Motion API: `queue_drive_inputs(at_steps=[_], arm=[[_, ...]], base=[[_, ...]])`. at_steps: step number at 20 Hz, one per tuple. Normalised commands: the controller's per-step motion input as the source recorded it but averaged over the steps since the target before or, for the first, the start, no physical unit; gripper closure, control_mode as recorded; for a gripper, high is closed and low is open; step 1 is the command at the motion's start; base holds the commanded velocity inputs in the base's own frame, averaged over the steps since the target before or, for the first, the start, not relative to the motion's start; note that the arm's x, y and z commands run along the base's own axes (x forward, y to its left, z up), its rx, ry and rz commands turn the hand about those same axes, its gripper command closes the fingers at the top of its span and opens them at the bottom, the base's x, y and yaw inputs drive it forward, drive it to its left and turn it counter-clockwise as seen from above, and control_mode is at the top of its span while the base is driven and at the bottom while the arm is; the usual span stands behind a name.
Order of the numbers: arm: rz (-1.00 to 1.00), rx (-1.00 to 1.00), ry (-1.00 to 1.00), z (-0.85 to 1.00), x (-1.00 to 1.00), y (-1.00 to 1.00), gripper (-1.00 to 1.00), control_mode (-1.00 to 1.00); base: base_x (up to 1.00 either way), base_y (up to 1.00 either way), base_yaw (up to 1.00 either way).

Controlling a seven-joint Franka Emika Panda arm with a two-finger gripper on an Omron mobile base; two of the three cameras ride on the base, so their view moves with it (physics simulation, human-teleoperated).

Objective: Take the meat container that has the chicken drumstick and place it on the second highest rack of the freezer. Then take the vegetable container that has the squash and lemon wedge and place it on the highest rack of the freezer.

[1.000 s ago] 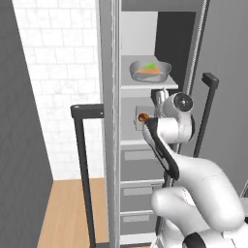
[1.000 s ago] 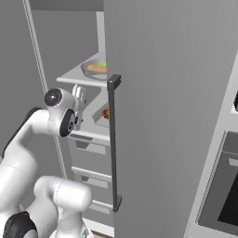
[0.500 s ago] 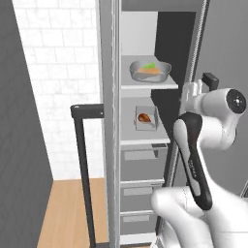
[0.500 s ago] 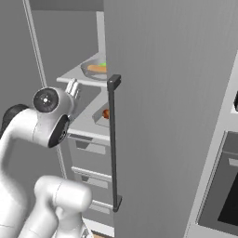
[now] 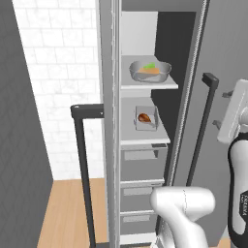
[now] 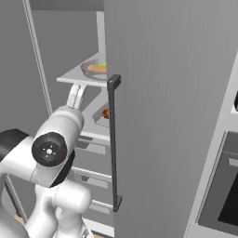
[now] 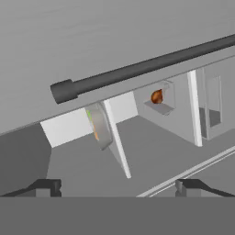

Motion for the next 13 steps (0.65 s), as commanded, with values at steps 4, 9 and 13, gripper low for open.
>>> queue_drive_inputs(at_steps=[4, 9, 13], arm=[[-0.06, 0.04, -0.46, 0.51, -1.0, -0.18, -1.0, -1.0], [-0.01, -0.08, -0.37, 0.02, -0.88, -0.13, -1.0, -1.0], [-0.03, -0.38, 0.04, -0.43, 0.13, 0.04, -1.0, -1.0]], base=[[0.0, 0.0, 0.0], [0.0, 0.0, 0.0], [0.0, 0.0, 0.0]])
